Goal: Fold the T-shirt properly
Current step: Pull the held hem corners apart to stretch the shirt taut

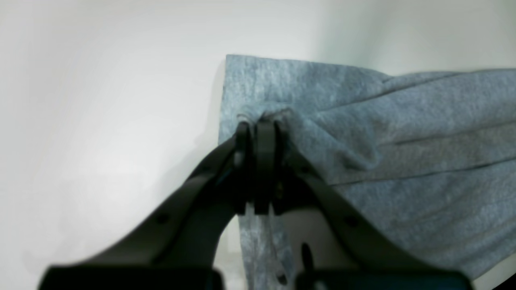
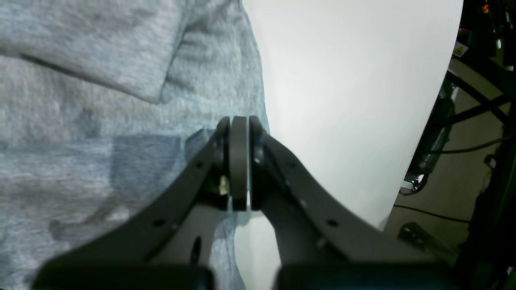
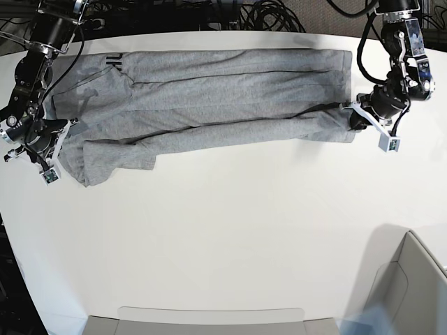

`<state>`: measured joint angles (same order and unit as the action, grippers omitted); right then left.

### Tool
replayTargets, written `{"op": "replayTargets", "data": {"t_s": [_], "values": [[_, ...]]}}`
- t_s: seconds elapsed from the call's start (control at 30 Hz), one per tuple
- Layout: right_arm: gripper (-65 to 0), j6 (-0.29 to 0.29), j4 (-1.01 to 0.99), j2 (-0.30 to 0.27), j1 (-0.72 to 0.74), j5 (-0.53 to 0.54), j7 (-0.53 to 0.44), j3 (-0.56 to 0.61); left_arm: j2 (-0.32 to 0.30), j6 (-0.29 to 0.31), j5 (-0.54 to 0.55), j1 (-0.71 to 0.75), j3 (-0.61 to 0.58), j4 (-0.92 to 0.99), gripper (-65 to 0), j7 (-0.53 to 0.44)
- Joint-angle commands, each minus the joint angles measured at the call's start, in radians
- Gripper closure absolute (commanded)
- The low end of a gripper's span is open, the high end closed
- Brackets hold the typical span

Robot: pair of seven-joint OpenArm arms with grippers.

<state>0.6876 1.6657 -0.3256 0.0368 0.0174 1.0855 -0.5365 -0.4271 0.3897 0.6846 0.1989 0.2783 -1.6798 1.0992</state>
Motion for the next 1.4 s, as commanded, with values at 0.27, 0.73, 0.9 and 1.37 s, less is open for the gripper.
{"op": "replayTargets", "data": {"t_s": [0.27, 0.73, 0.9, 1.37], "values": [[-19.8, 0.011, 0.011, 0.044, 0.125, 0.005, -0.017, 0.029, -0.017, 0.001, 0.011, -0.013, 0.003, -0.013, 0.0, -0.015], [-19.8, 0.007, -0.246, 0.087, 0.176, 0.003, -0.170, 0.114, -0.016, 0.001, 0.011, -0.013, 0.006, -0.013, 0.0, -0.015], [-19.8, 0.004, -0.246, 0.081, 0.203, -0.003, -0.172, 0.114, -0.016, 0.001, 0.011, -0.013, 0.002, -0.013, 0.0, -0.015], [-19.8, -0.088, -0.503, 0.055, 0.306, -0.003, -0.293, 0.115, -0.016, 0.001, 0.011, -0.013, 0.002, -0.013, 0.0, -0.015]]}}
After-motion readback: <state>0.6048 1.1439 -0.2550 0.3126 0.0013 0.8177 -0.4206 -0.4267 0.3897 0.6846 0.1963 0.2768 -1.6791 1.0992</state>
